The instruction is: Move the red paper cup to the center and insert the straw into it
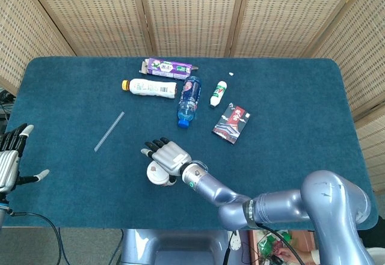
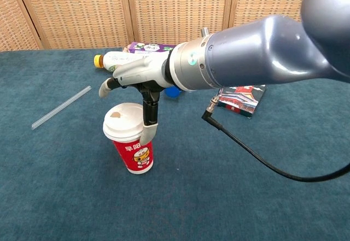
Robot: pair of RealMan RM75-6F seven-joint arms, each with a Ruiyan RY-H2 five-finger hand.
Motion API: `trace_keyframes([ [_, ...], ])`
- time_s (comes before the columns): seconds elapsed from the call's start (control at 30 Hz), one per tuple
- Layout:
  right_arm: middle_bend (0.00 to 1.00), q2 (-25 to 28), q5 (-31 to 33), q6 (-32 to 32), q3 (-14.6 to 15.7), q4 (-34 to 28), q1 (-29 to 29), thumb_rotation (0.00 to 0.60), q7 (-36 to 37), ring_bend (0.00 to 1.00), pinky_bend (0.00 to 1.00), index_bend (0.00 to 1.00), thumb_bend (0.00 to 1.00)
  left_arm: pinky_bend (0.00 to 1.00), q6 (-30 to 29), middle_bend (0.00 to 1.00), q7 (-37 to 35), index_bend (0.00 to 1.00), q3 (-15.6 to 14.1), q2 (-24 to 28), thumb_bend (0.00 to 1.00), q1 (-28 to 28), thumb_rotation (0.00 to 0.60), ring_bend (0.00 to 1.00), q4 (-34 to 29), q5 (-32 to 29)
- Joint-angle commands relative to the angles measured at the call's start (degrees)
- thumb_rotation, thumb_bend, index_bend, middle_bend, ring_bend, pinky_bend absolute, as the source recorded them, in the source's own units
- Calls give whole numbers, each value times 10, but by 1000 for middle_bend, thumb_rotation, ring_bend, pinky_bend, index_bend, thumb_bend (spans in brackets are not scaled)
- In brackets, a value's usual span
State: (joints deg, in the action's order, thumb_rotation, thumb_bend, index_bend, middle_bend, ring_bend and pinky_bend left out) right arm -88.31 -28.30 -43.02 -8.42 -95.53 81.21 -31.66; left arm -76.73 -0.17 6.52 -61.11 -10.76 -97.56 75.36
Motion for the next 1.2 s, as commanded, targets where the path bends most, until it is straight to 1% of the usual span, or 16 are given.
trace_keyframes([
  [0.03,0,30,5,-6,1,-33,-3,600,3,0,41,3,0,0,-1,0,1,0,0,0,0,0,600,0,-1,2],
  [0.13,0,64,10,-19,4,-70,-8,600,4,0,8,0,0,0,-4,0,0,0,-1,0,0,1,600,0,-1,5],
  [0.23,0,107,16,-36,13,-112,-15,600,0,0,1,0,0,0,-5,0,0,0,-2,0,0,1,600,0,-2,7],
  [0.33,0,140,8,-49,23,-141,-26,600,-2,0,0,0,0,0,-7,0,-1,0,-3,1,0,2,600,0,-3,10],
  [0.4,0,171,-11,-65,36,-165,-41,600,-5,0,0,0,0,0,-9,0,-1,0,-3,1,0,2,600,0,-4,13],
  [0.47,0,204,-45,-85,54,-186,-62,600,-10,0,0,0,0,0,-10,0,-3,0,-4,1,0,3,600,0,-4,15],
  [0.57,0,255,-126,-135,93,-202,-111,600,-24,0,0,0,0,0,-10,0,-4,0,-4,3,0,3,600,0,-2,16],
  [0.6,0,261,-146,-145,99,-203,-122,600,-22,0,0,0,0,0,-10,0,-5,0,-4,3,0,3,600,0,-1,16],
  [0.7,0,277,-198,-177,118,-193,-158,600,-12,0,0,0,0,0,-10,0,-8,0,-3,2,0,2,600,0,3,18],
  [0.73,0,284,-222,-194,127,-184,-180,600,-2,0,0,0,0,0,-9,0,-10,0,-3,2,0,2,600,0,5,18],
  [0.77,0,295,-245,-223,145,-160,-214,600,14,0,0,0,0,0,-8,0,-12,0,-2,1,0,1,600,0,7,15],
  [0.8,0,296,-295,-249,159,-133,-250,600,48,0,0,0,0,0,-6,0,-14,0,-1,0,0,1,600,0,9,12],
  [0.9,0,287,-373,-302,177,-62,-324,600,134,0,0,0,0,0,-1,0,-12,0,2,-3,0,-3,600,0,13,6],
  [0.93,0,282,-392,-315,179,-45,-342,600,156,0,0,0,0,0,1,0,-11,0,3,-5,0,-5,600,0,15,5],
  [1.07,0,266,-434,-370,182,6,-411,600,232,0,0,0,0,0,14,0,-1,0,8,-9,0,-19,600,0,30,7],
  [1.2,0,246,-454,-426,177,30,-475,600,275,0,0,0,0,0,39,0,16,0,21,-18,0,-51,600,0,64,11],
])
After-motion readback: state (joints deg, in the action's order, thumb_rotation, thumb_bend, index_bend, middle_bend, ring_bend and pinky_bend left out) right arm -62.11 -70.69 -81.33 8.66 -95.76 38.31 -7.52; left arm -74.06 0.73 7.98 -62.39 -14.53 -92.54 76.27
